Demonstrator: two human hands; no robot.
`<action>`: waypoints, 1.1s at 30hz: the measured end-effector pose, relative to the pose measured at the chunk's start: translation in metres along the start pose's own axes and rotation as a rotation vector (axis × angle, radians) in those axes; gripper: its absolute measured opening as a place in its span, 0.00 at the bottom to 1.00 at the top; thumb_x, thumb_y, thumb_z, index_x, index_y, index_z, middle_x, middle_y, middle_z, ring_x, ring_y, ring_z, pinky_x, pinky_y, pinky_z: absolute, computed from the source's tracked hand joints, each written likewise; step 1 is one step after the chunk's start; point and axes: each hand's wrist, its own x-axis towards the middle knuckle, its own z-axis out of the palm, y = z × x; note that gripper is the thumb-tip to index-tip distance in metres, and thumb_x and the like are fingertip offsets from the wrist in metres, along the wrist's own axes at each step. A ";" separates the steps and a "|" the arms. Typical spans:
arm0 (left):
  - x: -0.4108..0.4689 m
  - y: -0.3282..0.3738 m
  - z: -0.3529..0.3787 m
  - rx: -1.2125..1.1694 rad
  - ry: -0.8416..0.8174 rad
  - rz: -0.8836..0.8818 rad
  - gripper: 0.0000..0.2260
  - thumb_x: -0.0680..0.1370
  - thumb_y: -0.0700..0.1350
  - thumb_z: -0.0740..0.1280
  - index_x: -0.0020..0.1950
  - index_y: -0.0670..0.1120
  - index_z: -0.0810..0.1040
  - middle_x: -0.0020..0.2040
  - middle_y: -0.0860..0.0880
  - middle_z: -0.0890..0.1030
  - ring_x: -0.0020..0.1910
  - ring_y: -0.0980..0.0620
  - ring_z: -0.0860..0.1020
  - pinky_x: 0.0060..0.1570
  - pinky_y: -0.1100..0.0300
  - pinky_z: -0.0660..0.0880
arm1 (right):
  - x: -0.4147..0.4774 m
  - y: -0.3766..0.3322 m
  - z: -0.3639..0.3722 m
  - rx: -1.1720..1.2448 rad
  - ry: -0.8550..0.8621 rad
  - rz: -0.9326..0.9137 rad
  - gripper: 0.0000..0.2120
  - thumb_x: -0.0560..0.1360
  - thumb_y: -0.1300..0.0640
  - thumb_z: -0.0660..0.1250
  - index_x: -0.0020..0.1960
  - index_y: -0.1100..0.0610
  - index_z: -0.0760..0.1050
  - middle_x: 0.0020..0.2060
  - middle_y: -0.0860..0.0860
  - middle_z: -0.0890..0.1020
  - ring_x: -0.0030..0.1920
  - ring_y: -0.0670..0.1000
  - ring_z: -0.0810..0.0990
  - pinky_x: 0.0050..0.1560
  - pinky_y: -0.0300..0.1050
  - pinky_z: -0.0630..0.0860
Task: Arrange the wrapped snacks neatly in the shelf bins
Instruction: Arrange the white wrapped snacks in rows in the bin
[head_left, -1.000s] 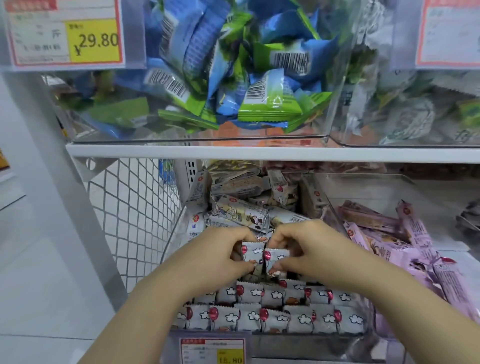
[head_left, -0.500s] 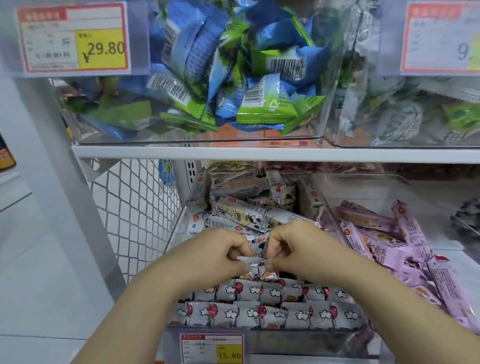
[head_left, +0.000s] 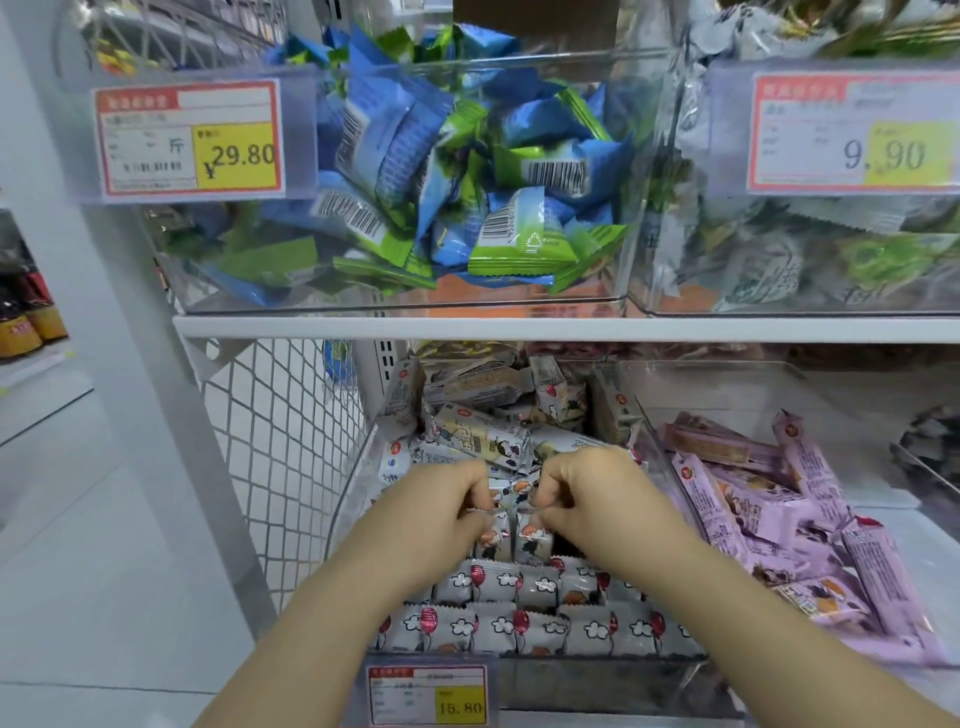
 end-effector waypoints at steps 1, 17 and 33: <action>0.000 0.000 0.000 -0.005 0.038 -0.008 0.08 0.77 0.46 0.66 0.38 0.51 0.71 0.33 0.55 0.76 0.32 0.58 0.75 0.33 0.62 0.71 | -0.001 -0.001 -0.001 0.009 0.025 -0.007 0.09 0.71 0.57 0.72 0.35 0.50 0.75 0.37 0.45 0.81 0.38 0.44 0.78 0.41 0.35 0.74; -0.007 0.009 -0.016 -0.087 0.304 0.027 0.08 0.78 0.49 0.63 0.40 0.56 0.68 0.42 0.55 0.81 0.38 0.59 0.77 0.42 0.55 0.76 | -0.026 0.011 -0.029 0.514 0.814 0.055 0.12 0.71 0.62 0.71 0.37 0.48 0.72 0.33 0.48 0.80 0.35 0.48 0.78 0.34 0.35 0.73; -0.013 0.012 -0.012 -0.076 0.291 0.019 0.09 0.78 0.51 0.63 0.39 0.57 0.66 0.44 0.55 0.81 0.26 0.63 0.71 0.29 0.61 0.69 | -0.009 0.042 -0.025 0.195 0.612 0.220 0.08 0.68 0.61 0.71 0.38 0.54 0.72 0.29 0.46 0.77 0.32 0.48 0.75 0.32 0.41 0.68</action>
